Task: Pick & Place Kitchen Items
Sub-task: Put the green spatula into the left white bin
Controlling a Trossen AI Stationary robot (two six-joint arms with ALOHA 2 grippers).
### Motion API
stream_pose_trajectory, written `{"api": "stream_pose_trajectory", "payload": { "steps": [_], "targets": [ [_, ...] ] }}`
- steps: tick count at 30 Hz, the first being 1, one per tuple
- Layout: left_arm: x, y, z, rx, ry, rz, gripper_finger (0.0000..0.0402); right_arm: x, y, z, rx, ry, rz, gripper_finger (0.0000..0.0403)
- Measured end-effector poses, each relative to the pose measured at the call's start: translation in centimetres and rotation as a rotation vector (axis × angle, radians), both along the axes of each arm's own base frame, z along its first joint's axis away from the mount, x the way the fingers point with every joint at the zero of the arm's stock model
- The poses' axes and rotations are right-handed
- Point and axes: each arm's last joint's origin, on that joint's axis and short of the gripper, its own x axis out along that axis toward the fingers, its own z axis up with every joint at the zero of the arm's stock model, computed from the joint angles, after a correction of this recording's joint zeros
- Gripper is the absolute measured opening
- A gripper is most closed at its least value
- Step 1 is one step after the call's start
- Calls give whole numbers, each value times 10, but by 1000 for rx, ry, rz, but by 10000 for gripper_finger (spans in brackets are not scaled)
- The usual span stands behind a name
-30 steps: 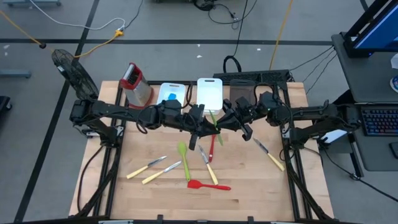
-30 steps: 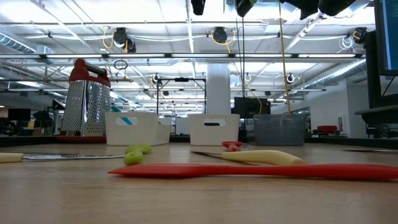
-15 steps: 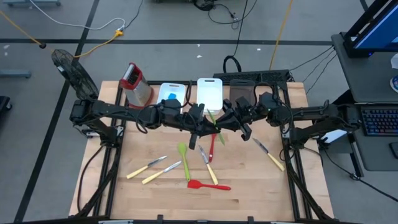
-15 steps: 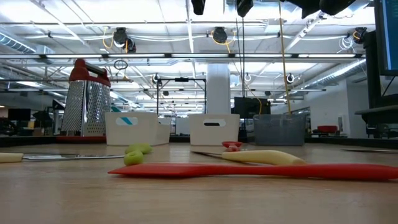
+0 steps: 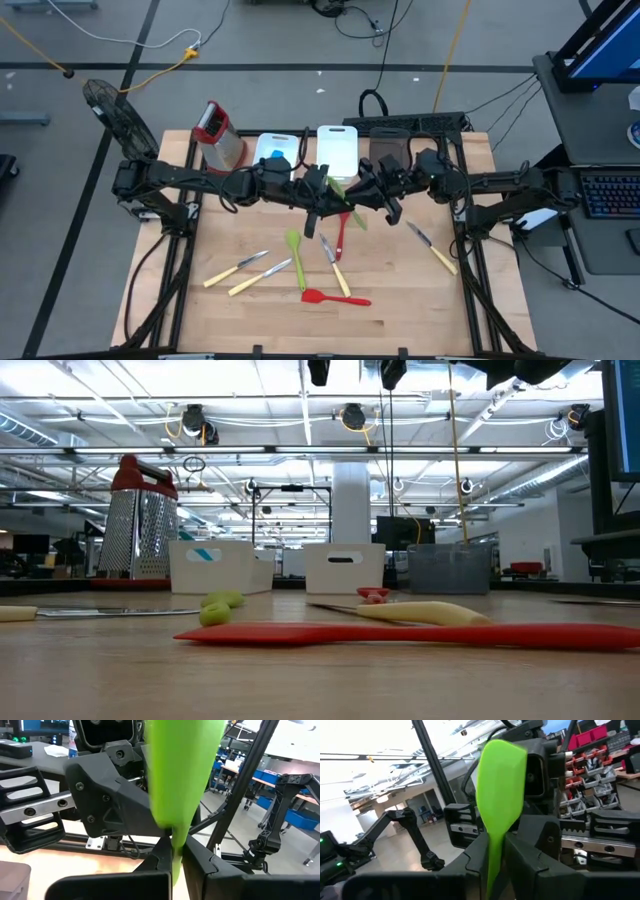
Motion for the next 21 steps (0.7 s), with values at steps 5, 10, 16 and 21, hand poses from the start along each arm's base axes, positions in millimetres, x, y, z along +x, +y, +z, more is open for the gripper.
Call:
{"api": "stream_pose_trajectory", "payload": {
  "steps": [5,10,16,21],
  "targets": [
    [0,0,-1,-5,8,-3,6,0,0,0,18,8,3,69],
    [0,0,-1,-5,9,-4,6,0,0,-1,23,11,4,78],
    [0,-1,-1,-14,14,-11,6,0,0,-2,25,22,5,79],
    [0,-2,-1,-15,15,-15,6,0,0,-2,24,24,8,81]
  ]
}}
